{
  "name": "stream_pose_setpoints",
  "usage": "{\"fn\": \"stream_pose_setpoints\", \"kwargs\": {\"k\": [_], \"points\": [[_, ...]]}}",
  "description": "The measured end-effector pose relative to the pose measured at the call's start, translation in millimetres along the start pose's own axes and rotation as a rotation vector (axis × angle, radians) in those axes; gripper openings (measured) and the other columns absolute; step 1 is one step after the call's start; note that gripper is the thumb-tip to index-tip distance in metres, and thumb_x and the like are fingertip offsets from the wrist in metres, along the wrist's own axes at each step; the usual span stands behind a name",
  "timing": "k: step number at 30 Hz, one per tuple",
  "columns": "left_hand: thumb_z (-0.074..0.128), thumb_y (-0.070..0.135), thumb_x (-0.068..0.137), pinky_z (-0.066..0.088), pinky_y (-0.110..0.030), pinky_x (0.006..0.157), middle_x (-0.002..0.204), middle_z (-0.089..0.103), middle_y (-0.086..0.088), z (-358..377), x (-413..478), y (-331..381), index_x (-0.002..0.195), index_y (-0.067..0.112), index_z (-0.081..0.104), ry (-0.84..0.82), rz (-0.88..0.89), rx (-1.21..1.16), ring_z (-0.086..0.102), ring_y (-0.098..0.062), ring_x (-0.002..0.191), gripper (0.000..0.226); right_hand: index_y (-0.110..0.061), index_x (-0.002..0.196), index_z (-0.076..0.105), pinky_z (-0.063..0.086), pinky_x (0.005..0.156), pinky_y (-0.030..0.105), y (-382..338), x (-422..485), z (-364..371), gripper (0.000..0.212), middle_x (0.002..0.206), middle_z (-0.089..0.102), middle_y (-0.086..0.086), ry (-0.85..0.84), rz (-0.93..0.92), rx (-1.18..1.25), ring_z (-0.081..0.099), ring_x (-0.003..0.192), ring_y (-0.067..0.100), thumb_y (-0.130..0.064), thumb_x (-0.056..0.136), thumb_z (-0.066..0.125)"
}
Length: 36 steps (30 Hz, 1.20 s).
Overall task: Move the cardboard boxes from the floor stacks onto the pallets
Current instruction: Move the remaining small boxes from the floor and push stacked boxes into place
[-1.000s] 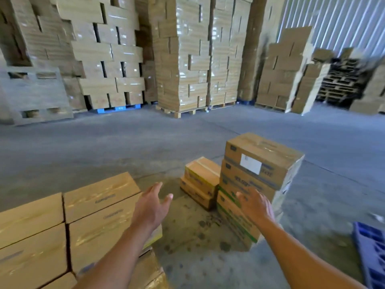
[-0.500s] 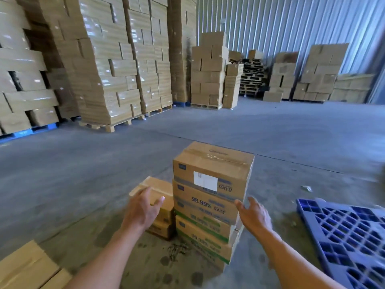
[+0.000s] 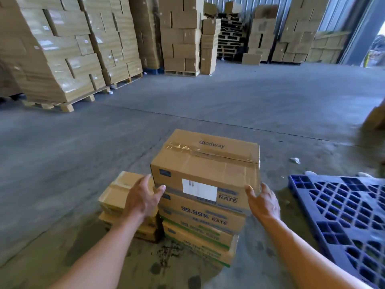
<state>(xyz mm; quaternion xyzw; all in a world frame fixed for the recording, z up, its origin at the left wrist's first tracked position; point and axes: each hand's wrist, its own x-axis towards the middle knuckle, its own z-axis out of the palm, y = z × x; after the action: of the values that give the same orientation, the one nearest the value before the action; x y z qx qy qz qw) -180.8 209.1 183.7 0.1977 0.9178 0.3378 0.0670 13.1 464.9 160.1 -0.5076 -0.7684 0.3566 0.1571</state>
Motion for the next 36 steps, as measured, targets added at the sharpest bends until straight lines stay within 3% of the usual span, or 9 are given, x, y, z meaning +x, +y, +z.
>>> {"fn": "stream_pose_setpoints", "kwargs": {"k": [6, 11, 16, 18, 20, 23, 28, 32, 36], "points": [[0.064, 0.051, 0.091, 0.033, -0.043, 0.114, 0.157, 0.036, -0.016, 36, 121, -13, 0.154, 0.007, 0.032, -0.037, 0.005, 0.020, 0.037, -0.032, 0.142, 0.083, -0.008, 0.158, 0.021, 0.026, 0.119, 0.046, -1, 75, 36, 0.092, 0.161, 0.029, 0.016, 0.064, 0.142, -0.033, 0.031, 0.147, 0.032, -0.064, 0.092, 0.054], [0.067, 0.053, 0.088, 0.034, -0.046, 0.112, 0.158, 0.035, -0.016, 62, 193, -24, 0.155, 0.007, 0.029, -0.067, -0.029, 0.008, 0.037, -0.034, 0.142, 0.090, -0.019, 0.141, 0.044, 0.047, 0.099, 0.047, 8, 103, 50, 0.078, 0.133, 0.060, 0.011, 0.029, 0.228, 0.090, 0.058, 0.111, 0.027, -0.066, 0.083, 0.065], [0.071, 0.071, 0.069, 0.040, -0.054, 0.108, 0.151, 0.045, -0.015, 78, 240, -46, 0.154, 0.014, 0.034, -0.192, -0.156, -0.144, 0.043, -0.038, 0.135, 0.109, -0.027, 0.152, 0.038, 0.046, 0.106, 0.046, 12, 119, 58, 0.094, 0.139, 0.056, 0.007, 0.070, 0.278, 0.327, 0.058, 0.121, 0.026, -0.063, 0.074, 0.076], [0.080, 0.073, 0.057, 0.043, -0.056, 0.105, 0.144, 0.050, -0.012, 82, 249, -53, 0.152, 0.020, 0.036, -0.264, -0.222, -0.327, 0.047, -0.038, 0.129, 0.117, -0.032, 0.151, 0.038, 0.056, 0.096, 0.045, 15, 121, 63, 0.114, 0.129, 0.060, 0.003, 0.075, 0.307, 0.471, 0.064, 0.108, 0.020, -0.075, 0.055, 0.081], [0.088, 0.071, 0.042, 0.049, -0.060, 0.098, 0.136, 0.054, -0.009, 82, 253, -58, 0.150, 0.025, 0.039, -0.296, -0.287, -0.510, 0.051, -0.036, 0.122, 0.128, -0.037, 0.146, 0.040, 0.063, 0.075, 0.039, 15, 122, 65, 0.104, 0.120, 0.062, 0.001, 0.069, 0.335, 0.548, 0.067, 0.100, 0.019, -0.068, 0.057, 0.084], [0.092, 0.070, 0.032, 0.051, -0.061, 0.095, 0.137, 0.056, -0.007, 78, 243, -66, 0.151, 0.029, 0.039, -0.302, -0.307, -0.608, 0.053, -0.035, 0.122, 0.136, -0.035, 0.146, 0.041, 0.063, 0.056, 0.041, 18, 118, 63, 0.076, 0.111, 0.063, 0.000, 0.057, 0.356, 0.585, 0.069, 0.096, 0.027, -0.043, 0.080, 0.078], [0.087, 0.075, 0.034, 0.051, -0.059, 0.097, 0.127, 0.061, -0.005, 49, 176, -74, 0.150, 0.028, 0.042, -0.217, -0.251, -0.663, 0.058, -0.032, 0.117, 0.133, -0.032, 0.147, 0.040, 0.062, 0.065, 0.046, 18, 91, 54, 0.073, 0.102, 0.062, -0.007, 0.002, 0.306, 0.580, 0.069, 0.092, 0.027, -0.039, 0.083, 0.075], [0.087, 0.071, 0.037, 0.051, -0.053, 0.098, 0.116, 0.067, 0.000, 5, 107, -93, 0.144, 0.027, 0.049, -0.103, -0.262, -0.721, 0.063, -0.027, 0.110, 0.122, -0.033, 0.149, 0.039, 0.063, 0.056, 0.039, 4, 51, 42, 0.075, 0.104, 0.064, -0.007, -0.084, 0.192, 0.548, 0.072, 0.085, 0.023, -0.042, 0.084, 0.076], [0.091, 0.069, 0.033, 0.051, -0.057, 0.097, 0.115, 0.072, -0.003, -51, 9, -117, 0.135, 0.023, 0.056, 0.033, -0.265, -0.806, 0.068, -0.028, 0.107, 0.117, -0.037, 0.147, 0.042, 0.063, 0.066, 0.049, -14, -15, 21, 0.074, 0.106, 0.067, -0.004, -0.158, 0.067, 0.526, 0.073, 0.082, 0.023, -0.045, 0.083, 0.077]]}}
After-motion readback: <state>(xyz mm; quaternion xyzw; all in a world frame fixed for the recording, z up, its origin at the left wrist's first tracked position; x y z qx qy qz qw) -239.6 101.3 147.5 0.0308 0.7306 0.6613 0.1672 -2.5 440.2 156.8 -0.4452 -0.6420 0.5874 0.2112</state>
